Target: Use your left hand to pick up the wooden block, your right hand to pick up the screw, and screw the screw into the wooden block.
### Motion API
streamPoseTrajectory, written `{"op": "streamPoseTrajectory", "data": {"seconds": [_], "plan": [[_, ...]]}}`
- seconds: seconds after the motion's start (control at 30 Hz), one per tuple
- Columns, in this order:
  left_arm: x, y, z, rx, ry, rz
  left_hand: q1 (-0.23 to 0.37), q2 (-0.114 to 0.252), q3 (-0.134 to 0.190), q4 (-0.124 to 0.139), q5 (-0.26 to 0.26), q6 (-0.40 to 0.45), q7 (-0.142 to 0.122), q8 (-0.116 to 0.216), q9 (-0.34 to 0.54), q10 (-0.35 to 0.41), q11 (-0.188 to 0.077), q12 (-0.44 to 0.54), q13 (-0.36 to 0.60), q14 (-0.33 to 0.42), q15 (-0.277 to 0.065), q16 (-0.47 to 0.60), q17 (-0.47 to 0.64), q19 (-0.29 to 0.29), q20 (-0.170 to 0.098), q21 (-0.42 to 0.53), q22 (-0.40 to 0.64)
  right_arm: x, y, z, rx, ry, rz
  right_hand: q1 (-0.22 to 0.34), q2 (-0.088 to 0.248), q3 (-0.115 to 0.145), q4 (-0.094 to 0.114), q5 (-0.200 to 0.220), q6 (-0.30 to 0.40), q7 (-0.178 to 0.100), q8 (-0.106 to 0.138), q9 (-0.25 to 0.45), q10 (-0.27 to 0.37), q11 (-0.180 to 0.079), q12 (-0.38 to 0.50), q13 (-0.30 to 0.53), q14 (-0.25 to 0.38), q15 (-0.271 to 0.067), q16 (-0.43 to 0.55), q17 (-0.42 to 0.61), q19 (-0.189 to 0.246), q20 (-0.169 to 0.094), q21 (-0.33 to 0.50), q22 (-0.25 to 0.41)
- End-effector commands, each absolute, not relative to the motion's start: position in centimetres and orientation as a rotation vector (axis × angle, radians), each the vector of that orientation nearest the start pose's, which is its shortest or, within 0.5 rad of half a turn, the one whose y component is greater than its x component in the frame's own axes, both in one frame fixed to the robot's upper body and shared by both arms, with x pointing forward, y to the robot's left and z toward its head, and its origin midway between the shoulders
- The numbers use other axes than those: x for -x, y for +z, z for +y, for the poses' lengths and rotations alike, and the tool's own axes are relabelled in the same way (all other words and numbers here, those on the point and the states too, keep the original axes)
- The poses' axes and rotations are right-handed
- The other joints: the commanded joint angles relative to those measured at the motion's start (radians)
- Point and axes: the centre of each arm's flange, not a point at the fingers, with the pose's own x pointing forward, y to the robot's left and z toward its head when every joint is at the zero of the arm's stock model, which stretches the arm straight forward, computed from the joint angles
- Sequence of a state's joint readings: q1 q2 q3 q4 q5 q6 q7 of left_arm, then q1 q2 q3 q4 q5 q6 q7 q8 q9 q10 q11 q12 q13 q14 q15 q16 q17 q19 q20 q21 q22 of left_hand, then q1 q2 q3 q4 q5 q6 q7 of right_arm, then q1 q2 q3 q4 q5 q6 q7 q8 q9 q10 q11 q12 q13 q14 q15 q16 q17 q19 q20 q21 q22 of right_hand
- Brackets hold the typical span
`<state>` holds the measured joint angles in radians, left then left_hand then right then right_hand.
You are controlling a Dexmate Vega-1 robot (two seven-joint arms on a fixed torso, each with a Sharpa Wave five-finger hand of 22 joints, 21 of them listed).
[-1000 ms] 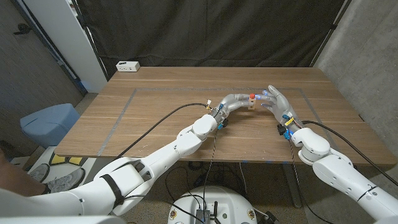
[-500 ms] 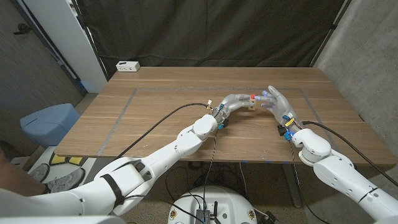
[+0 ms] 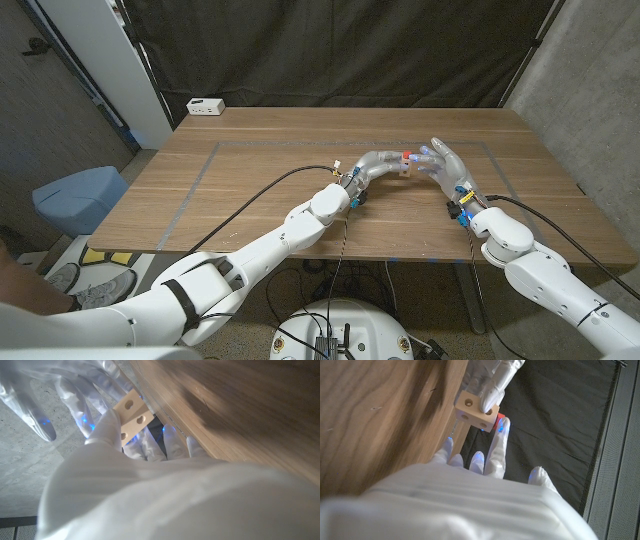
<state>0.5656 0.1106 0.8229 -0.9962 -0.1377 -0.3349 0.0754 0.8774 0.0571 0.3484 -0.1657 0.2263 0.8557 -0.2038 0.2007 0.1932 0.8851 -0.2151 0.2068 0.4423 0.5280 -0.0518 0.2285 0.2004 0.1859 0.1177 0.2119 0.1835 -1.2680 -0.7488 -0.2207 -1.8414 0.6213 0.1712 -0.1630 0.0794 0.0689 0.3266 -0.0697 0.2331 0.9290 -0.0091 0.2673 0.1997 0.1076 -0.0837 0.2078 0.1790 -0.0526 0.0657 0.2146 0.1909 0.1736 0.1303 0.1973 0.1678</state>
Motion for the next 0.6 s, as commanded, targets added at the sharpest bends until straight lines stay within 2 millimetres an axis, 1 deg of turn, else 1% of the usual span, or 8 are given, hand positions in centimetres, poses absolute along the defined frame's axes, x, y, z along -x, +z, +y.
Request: {"op": "streamPoseTrajectory", "data": {"seconds": [0.03,0.13,0.2,0.33,0.47,0.6], "plan": [[-65.10,-4.36,-2.26,-0.409,-0.542,-0.657,-0.014,0.032,0.019,0.013,0.006,0.053,0.039,0.009,0.004,0.008,0.001,0.007,0.004,0.008,-0.055,0.003,0.000,0.009,0.002,0.004,0.005,-53.62,-6.97,-30.06,0.069,0.148,-0.544,0.010,0.002,0.004,-0.005,0.003,-0.002,0.000,0.001,0.001,0.012,0.004,0.002,0.002,0.011,0.003,0.003,-0.001,0.010,-0.002,-0.001,0.001],[-65.07,-4.36,-2.26,-0.411,-0.542,-0.659,-0.015,0.032,0.019,0.013,0.006,0.052,0.039,0.009,0.004,0.008,0.001,0.007,0.004,0.009,-0.056,0.003,0.001,0.008,0.002,0.003,0.005,-53.58,-6.97,-30.09,0.068,0.141,-0.545,0.011,0.001,0.005,-0.006,0.003,-0.028,-0.004,-0.012,0.001,0.012,0.007,-0.001,0.002,0.015,0.002,0.003,-0.001,0.014,-0.001,-0.001,0.001],[-65.06,-4.36,-2.27,-0.410,-0.543,-0.659,-0.014,0.031,0.019,0.012,0.006,0.053,0.039,0.009,0.004,0.009,0.001,0.007,0.004,0.008,-0.057,0.003,0.000,0.008,0.001,0.004,0.005,-53.57,-6.96,-30.11,0.068,0.137,-0.545,0.012,0.001,0.005,-0.007,0.003,-0.033,-0.008,-0.015,0.001,0.008,0.012,-0.004,0.003,0.015,0.002,0.002,-0.001,0.016,-0.002,-0.001,0.001],[-64.98,-4.36,-2.27,-0.413,-0.544,-0.661,-0.014,0.031,0.019,0.012,0.006,0.053,0.038,0.009,0.004,0.009,0.001,0.007,0.004,0.008,-0.057,0.003,0.000,0.008,0.002,0.003,0.005,-53.55,-6.95,-30.15,0.066,0.126,-0.552,0.013,0.000,0.005,-0.009,0.002,-0.058,-0.007,-0.027,0.002,0.003,0.012,-0.008,0.003,0.017,0.004,0.000,-0.001,0.022,-0.004,0.000,0.001],[-64.90,-4.35,-2.26,-0.413,-0.544,-0.663,-0.014,0.032,0.019,0.012,0.006,0.053,0.038,0.009,0.004,0.009,0.001,0.007,0.004,0.007,-0.057,0.003,0.001,0.009,0.002,0.004,0.005,-53.64,-6.91,-30.14,0.066,0.125,-0.556,0.014,0.000,0.006,-0.010,0.002,-0.069,-0.006,-0.033,0.002,-0.003,0.011,-0.012,0.003,0.019,0.003,-0.001,-0.001,0.031,-0.019,0.001,0.001],[-64.85,-4.35,-2.27,-0.414,-0.544,-0.664,-0.014,0.031,0.018,0.012,0.006,0.054,0.039,0.009,0.004,0.009,0.001,0.007,0.004,0.006,-0.057,0.003,0.001,0.009,0.001,0.004,0.005,-53.78,-6.86,-30.10,0.071,0.128,-0.557,0.015,-0.002,0.006,-0.012,0.002,-0.087,-0.009,-0.041,0.003,-0.010,0.010,-0.016,0.004,0.019,0.002,-0.002,-0.001,0.031,-0.022,0.000,0.000]]}}
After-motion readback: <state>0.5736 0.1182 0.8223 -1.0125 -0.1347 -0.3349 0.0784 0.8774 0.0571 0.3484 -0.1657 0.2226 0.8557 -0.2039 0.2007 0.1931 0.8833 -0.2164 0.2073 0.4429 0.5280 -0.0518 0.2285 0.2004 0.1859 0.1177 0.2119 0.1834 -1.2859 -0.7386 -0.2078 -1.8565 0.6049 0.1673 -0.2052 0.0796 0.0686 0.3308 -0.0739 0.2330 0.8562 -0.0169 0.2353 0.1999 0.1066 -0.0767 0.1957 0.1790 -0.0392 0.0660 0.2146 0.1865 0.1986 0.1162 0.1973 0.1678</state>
